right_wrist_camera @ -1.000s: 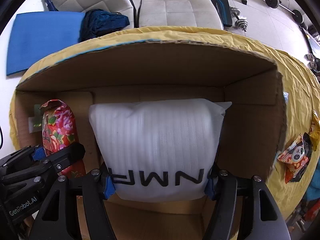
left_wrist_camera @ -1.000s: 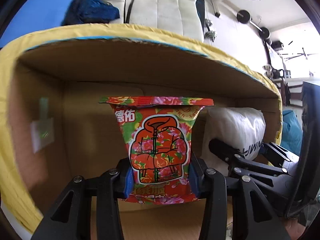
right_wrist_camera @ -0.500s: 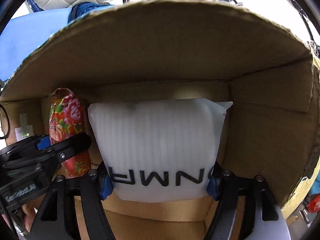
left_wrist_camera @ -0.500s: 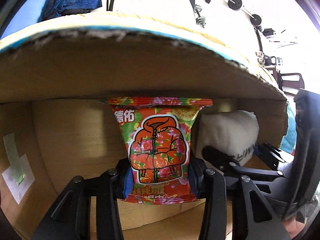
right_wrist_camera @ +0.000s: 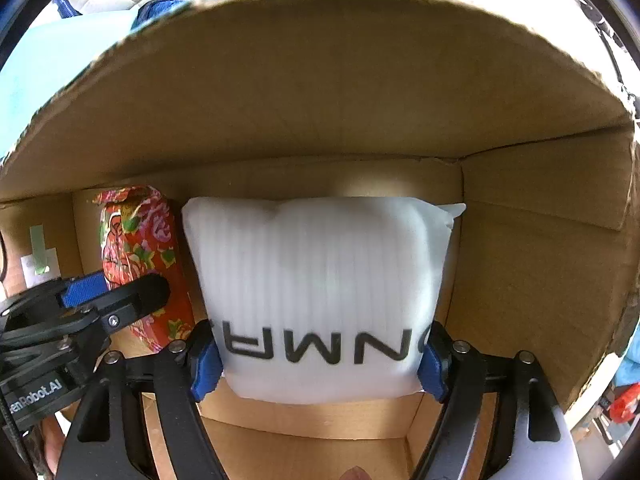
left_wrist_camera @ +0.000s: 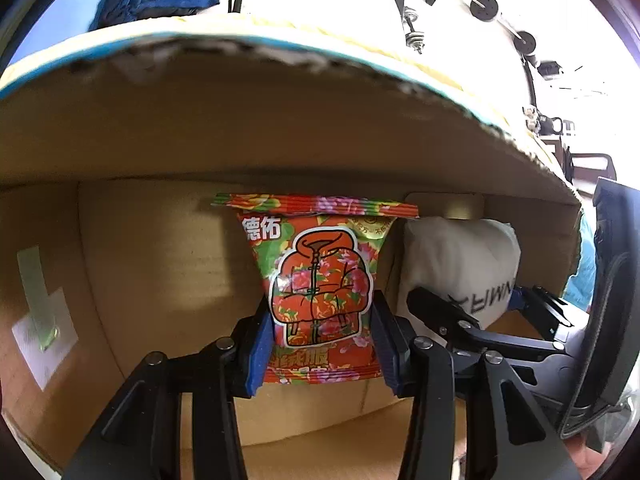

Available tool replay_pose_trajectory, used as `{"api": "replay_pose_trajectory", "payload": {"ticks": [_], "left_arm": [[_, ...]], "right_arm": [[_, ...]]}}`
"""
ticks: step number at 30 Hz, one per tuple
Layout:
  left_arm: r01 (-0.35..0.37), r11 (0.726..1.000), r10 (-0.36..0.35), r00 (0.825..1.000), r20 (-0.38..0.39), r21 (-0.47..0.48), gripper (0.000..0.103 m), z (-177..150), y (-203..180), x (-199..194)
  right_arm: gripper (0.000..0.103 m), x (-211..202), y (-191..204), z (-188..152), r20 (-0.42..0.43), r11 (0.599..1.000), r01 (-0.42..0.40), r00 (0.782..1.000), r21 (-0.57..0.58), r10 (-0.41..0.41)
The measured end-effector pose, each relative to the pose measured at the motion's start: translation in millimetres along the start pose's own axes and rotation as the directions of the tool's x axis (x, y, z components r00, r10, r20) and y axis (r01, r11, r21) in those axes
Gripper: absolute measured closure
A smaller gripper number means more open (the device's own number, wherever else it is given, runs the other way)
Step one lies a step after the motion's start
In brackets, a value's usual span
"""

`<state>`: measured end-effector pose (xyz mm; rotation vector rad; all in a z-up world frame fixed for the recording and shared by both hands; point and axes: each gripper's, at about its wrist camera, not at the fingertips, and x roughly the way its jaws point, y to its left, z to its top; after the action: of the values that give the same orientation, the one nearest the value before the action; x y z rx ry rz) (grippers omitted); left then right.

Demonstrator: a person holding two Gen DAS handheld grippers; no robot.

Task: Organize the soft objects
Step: 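Open both tools to release the bag and pouch inside the box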

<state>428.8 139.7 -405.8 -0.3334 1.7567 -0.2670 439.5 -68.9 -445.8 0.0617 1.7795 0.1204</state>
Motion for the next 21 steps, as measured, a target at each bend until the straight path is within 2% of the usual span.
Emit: {"api": "replay_pose_trajectory", "payload": {"ticks": [5, 11, 14, 15, 17, 21], "left_arm": [[0.037, 0.998, -0.038, 0.999, -0.012, -0.042, 0.054, -8, 9, -2], [-0.005, 0.999, 0.005, 1.000, 0.010, -0.041, 0.048, -21, 18, -17], [-0.022, 0.999, 0.023, 0.999, 0.033, -0.035, 0.040, -28, 17, -27], [-0.027, 0.999, 0.028, 0.999, 0.043, -0.035, 0.034, -33, 17, -32], [-0.037, 0.999, 0.040, 0.997, 0.069, -0.035, 0.026, -41, 17, -39], [-0.080, 0.996, 0.083, 0.989, 0.119, -0.025, 0.019, -60, 18, -50]], "right_arm": [[0.019, -5, 3, -9, 0.017, 1.000, -0.003, 1.000, 0.000, 0.003], [0.010, -16, 6, -17, 0.037, 1.000, 0.002, 0.999, -0.015, -0.002], [0.004, -25, 9, -17, 0.050, 1.000, 0.016, 0.999, -0.022, -0.015], [0.000, -24, 14, -25, 0.057, 0.999, 0.024, 0.998, -0.022, -0.023], [0.000, -32, 19, -31, 0.073, 0.998, 0.047, 0.996, -0.030, -0.044], [0.000, -39, 27, -36, 0.094, 0.996, 0.079, 0.993, -0.041, -0.075]]}}
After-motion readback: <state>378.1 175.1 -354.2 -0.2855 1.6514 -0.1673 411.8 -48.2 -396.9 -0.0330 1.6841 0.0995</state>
